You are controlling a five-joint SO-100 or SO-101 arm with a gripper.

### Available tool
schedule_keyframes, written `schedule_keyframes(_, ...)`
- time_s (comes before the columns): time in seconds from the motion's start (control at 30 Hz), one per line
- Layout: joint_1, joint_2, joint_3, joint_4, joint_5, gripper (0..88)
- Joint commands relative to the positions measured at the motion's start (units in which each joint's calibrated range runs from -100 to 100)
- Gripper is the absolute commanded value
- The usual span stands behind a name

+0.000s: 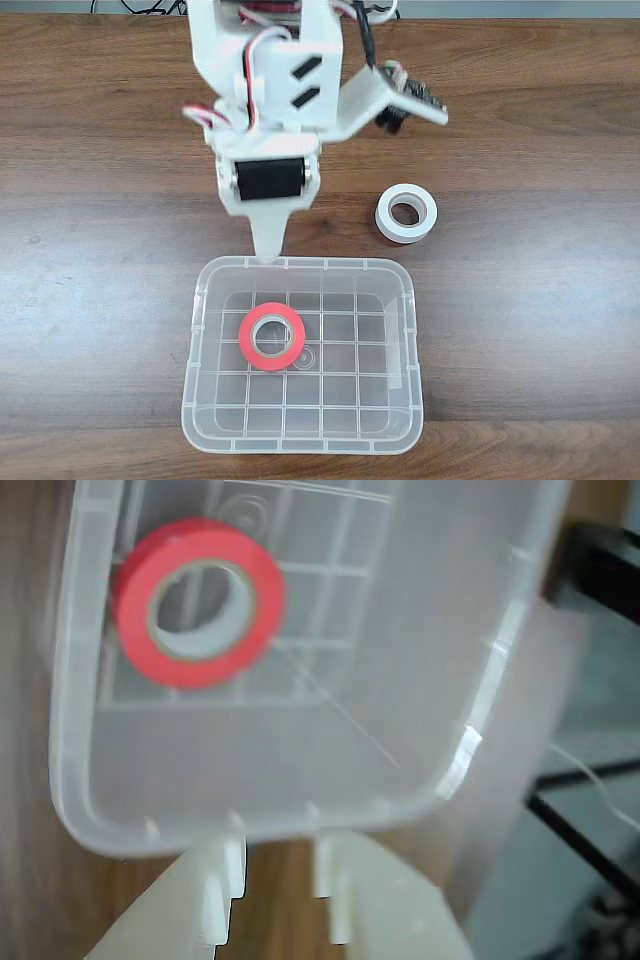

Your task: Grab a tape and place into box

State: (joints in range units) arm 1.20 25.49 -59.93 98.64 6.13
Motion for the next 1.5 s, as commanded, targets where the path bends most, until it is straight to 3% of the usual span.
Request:
schedule_keyframes(0.0, 1.9, -19.5, 8.3, 1.4, 0.4, 1.1)
schedule_keyframes(0.3, 2.9, -43.1, 41.4, 1.3, 0.2, 1.2)
schedule_keyframes(0.43, -0.5, -55.3, 56.9, 0.9, 0.2, 1.2)
schedule_keyframes(0.83, -4.3, -80.7, 99.7, -14.1, 0.3, 1.2)
schedule_keyframes(1.47, -4.1, -103.3, 134.1, -29.4, -0.2, 1.1)
